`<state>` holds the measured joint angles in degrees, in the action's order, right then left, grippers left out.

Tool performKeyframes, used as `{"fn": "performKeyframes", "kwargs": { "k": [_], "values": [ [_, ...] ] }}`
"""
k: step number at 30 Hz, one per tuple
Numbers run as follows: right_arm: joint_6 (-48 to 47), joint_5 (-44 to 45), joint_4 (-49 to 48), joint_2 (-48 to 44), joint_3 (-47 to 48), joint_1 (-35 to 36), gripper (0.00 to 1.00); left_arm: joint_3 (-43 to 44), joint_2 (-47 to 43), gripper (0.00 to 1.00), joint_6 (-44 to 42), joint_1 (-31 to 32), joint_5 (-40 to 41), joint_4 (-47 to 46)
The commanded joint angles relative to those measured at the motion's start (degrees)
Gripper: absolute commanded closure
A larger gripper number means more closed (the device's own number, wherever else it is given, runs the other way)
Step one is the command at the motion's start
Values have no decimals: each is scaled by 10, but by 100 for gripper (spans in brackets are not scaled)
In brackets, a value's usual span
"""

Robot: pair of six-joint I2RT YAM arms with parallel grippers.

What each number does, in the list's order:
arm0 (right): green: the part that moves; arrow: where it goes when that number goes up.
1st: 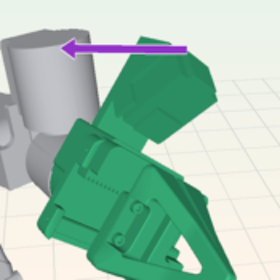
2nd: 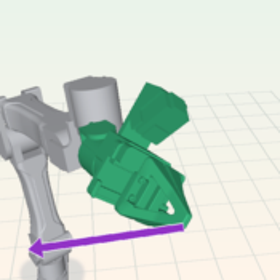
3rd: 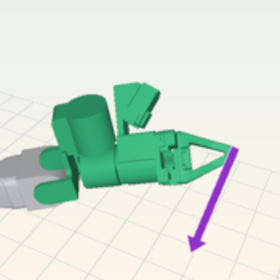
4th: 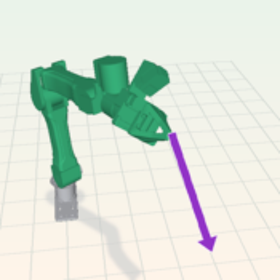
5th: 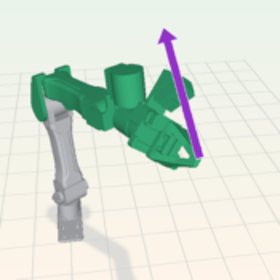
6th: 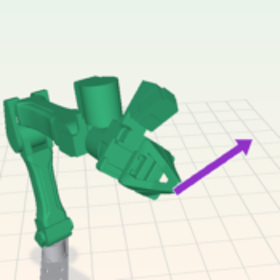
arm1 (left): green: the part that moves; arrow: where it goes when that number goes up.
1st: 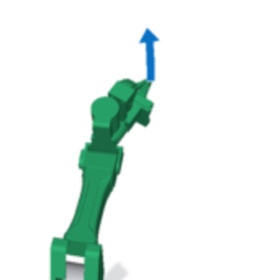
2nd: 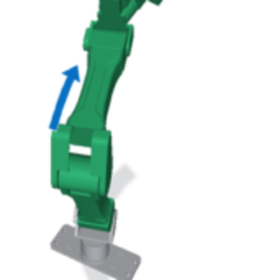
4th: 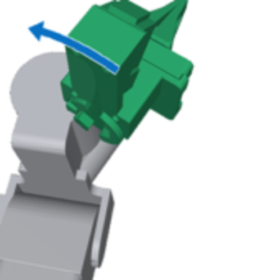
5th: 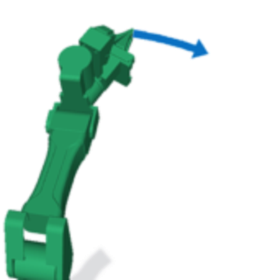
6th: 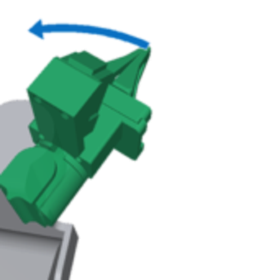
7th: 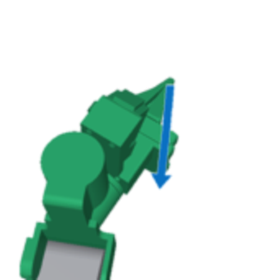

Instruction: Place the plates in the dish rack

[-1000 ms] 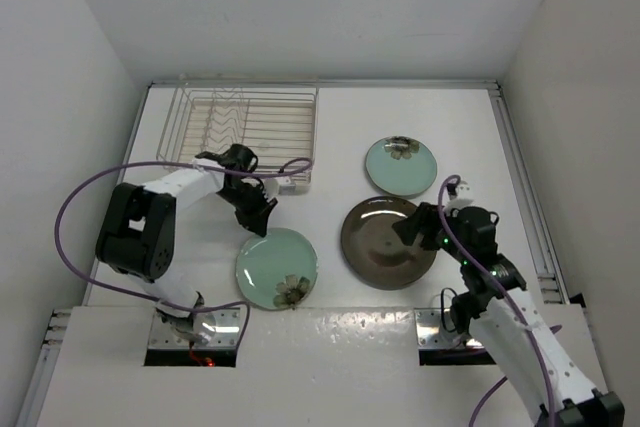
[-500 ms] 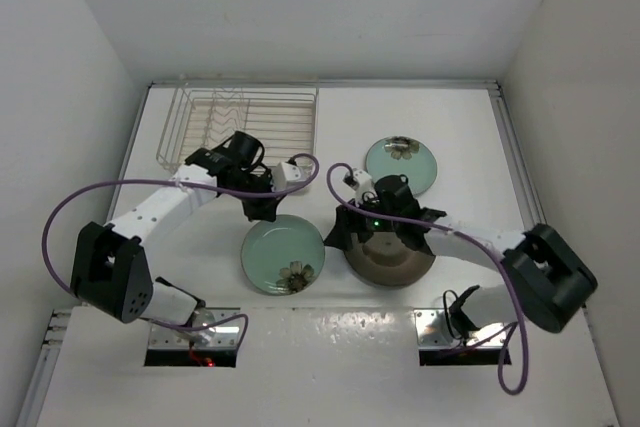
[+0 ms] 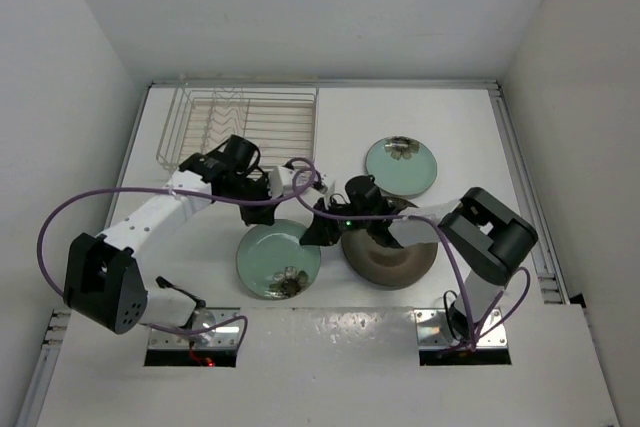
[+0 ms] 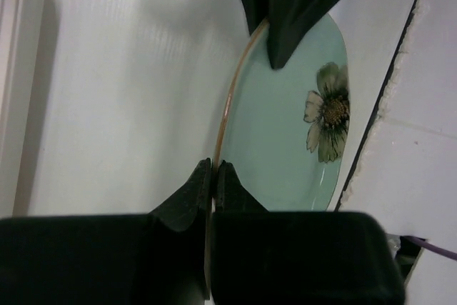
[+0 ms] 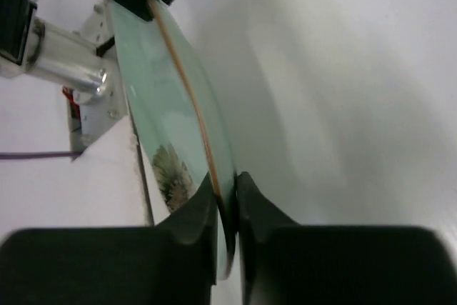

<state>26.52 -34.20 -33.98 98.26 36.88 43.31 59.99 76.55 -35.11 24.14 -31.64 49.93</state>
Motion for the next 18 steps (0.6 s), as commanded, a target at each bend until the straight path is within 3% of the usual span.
{"fn": "performKeyframes", "kwargs": {
  "k": [1,3,4,7,10,14,15,16,17,18],
  "values": [
    [44,-32,-144,7,-15,0,96,-9,-19,100,-14,6,-54,-4],
    [40,-32,-166,-6,-25,5,100,-23,-11,97,-26,6,-62,13],
    [23,-25,-171,-12,-33,4,100,-23,-3,70,-34,6,-62,22],
    [-11,-16,-172,-42,-50,8,100,-23,34,54,-77,1,-55,48],
    [-40,-14,-160,-68,-58,12,100,-23,61,46,-102,-18,-69,65],
    [-57,1,-165,-91,-66,13,100,-23,82,43,-130,-25,-89,73],
    [-57,3,-166,-96,-68,12,100,-18,89,48,-130,-25,-89,73],
    [-57,4,-164,-98,-66,13,100,-18,89,80,-130,-25,-89,78],
    [-53,4,-160,-98,-63,11,100,-8,94,100,-130,-25,-89,78],
    [-53,4,-155,-98,-60,9,100,6,94,100,-119,-25,-89,86]
  ]
}}
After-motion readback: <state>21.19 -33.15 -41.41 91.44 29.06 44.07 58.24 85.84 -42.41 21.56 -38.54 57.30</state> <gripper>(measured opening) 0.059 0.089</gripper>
